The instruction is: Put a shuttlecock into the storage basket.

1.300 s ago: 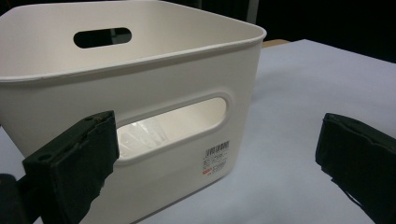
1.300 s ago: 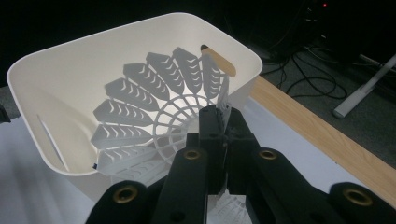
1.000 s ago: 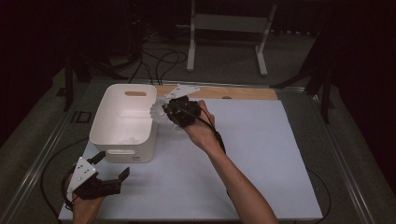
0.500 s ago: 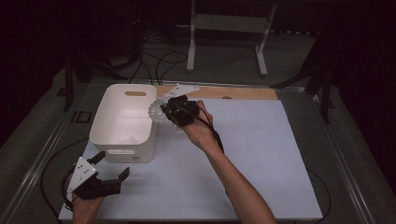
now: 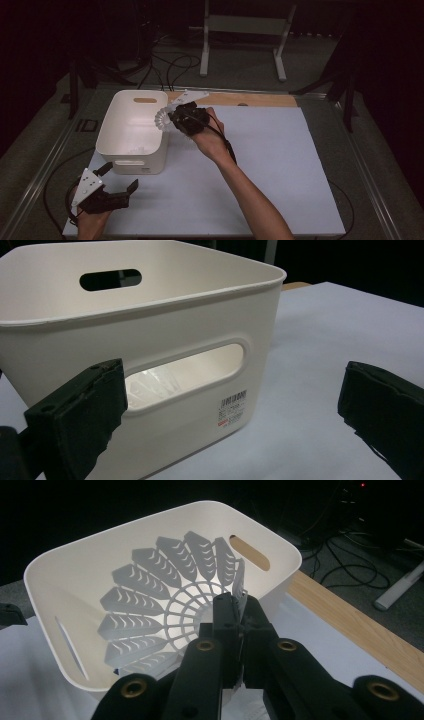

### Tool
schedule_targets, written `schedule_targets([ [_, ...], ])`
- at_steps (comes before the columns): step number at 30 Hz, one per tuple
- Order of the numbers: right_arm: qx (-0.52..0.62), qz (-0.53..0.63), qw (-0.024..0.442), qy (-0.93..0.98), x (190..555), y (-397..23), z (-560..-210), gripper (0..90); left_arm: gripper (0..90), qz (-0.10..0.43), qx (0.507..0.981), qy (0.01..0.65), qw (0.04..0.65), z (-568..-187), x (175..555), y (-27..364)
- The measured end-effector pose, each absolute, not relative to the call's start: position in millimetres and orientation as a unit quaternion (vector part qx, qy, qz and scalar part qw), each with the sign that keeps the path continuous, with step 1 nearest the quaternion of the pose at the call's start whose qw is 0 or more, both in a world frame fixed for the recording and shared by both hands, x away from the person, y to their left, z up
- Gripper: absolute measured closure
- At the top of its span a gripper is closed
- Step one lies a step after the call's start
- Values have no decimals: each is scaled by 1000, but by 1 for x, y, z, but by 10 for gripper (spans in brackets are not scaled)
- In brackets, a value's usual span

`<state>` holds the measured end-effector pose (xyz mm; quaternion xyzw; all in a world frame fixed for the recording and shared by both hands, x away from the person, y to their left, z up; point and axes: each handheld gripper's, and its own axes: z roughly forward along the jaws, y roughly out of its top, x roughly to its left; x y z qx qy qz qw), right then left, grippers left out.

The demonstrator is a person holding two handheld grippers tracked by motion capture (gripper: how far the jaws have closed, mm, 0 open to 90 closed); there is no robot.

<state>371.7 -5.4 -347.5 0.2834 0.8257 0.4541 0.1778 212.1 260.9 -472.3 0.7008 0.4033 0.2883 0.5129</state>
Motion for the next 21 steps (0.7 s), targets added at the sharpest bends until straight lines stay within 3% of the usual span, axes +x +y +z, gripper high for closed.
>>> schedule_targets([
  [21,270,458,171,830,369,14,-348,881,0,289,700,404,513,-472,212,261],
])
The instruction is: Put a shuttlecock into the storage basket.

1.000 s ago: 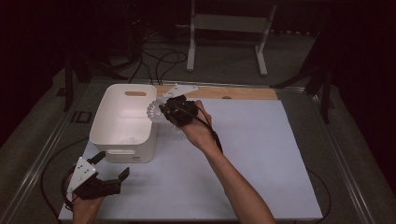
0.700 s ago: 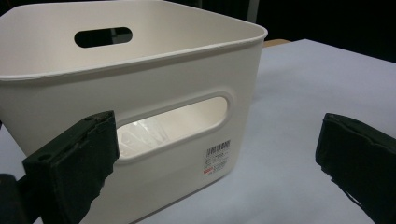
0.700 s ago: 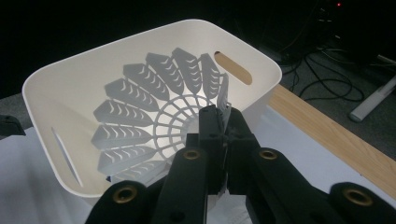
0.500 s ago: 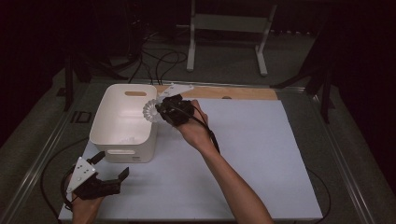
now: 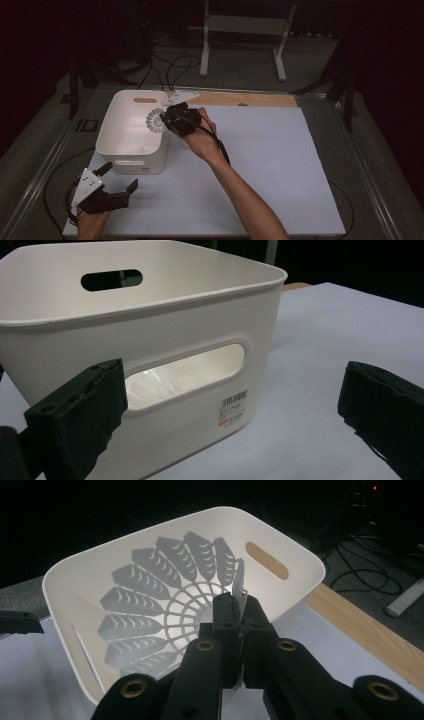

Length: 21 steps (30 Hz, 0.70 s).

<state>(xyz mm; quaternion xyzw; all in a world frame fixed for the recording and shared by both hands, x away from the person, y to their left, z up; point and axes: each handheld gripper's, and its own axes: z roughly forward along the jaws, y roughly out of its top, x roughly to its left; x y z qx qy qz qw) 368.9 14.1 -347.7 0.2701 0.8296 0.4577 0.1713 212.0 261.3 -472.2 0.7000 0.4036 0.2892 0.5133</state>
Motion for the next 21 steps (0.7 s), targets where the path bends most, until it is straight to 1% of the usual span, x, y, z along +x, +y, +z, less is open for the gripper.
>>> schedule_targets([
  [13,261,456,164,835,366,27,-351,868,0,289,700,404,513,-472,212,261],
  [14,259,457,160,836,365,29,-352,816,0,290,699,405,514,-472,212,262],
  [16,261,466,156,831,366,28,-352,603,0,289,699,405,513,-472,212,262],
  [17,262,470,145,830,367,28,-351,531,0,289,699,405,513,-472,212,262],
  [18,260,469,135,833,368,27,-351,480,0,290,699,405,512,-472,212,262],
  [19,262,468,136,833,368,26,-351,398,0,290,700,405,512,-472,212,262],
  [20,269,468,141,830,368,25,-350,342,0,290,700,405,512,-473,212,262],
  [21,270,467,141,830,368,23,-350,306,0,290,700,405,513,-473,212,262],
])
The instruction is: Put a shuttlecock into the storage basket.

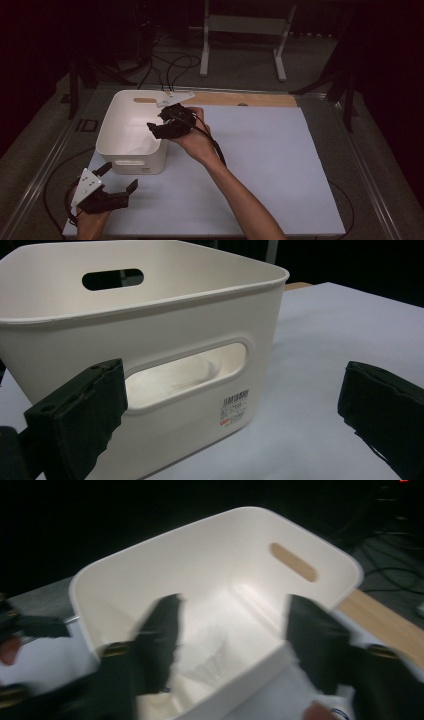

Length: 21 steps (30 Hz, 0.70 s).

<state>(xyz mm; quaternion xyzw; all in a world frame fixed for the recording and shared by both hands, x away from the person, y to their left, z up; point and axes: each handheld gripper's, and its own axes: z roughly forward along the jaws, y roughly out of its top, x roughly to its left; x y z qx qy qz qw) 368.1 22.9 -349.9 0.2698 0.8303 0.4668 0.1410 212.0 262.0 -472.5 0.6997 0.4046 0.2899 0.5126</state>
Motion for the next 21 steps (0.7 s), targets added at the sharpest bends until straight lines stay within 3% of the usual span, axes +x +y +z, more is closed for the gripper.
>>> schedule_targets([
  [9,279,454,157,831,367,13,-351,139,0,289,701,404,511,-472,212,261],
  [21,285,449,160,832,371,-1,-356,127,0,289,702,404,511,-473,212,261],
])
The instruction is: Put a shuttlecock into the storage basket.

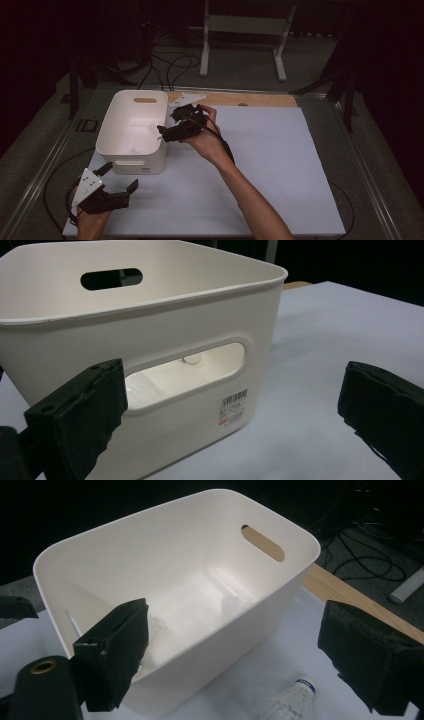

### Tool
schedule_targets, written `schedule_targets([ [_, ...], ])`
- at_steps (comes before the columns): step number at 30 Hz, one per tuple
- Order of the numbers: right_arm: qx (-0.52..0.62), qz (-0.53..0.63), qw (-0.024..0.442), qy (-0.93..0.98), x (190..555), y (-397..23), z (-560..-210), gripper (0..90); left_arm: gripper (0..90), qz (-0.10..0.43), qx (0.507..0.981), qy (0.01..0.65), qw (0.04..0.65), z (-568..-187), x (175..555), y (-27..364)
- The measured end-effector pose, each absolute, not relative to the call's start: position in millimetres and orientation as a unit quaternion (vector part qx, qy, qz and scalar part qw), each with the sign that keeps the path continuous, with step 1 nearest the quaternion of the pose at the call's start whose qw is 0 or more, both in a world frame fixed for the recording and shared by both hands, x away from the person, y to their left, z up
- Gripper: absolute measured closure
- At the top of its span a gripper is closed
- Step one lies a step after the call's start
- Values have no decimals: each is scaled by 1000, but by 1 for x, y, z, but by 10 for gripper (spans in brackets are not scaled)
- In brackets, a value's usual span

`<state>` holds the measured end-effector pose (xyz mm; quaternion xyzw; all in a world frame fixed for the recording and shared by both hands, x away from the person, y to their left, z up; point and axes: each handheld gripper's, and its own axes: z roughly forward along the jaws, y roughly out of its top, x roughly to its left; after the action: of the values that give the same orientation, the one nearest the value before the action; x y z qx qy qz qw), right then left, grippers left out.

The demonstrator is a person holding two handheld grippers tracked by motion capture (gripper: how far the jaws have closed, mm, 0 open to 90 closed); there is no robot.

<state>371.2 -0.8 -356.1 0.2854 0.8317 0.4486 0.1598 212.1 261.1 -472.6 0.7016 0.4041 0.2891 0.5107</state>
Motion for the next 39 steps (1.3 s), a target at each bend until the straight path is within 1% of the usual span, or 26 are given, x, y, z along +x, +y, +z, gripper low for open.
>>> schedule_targets([
  [39,308,447,155,826,379,-27,-369,135,0,288,703,403,511,-473,213,260],
])
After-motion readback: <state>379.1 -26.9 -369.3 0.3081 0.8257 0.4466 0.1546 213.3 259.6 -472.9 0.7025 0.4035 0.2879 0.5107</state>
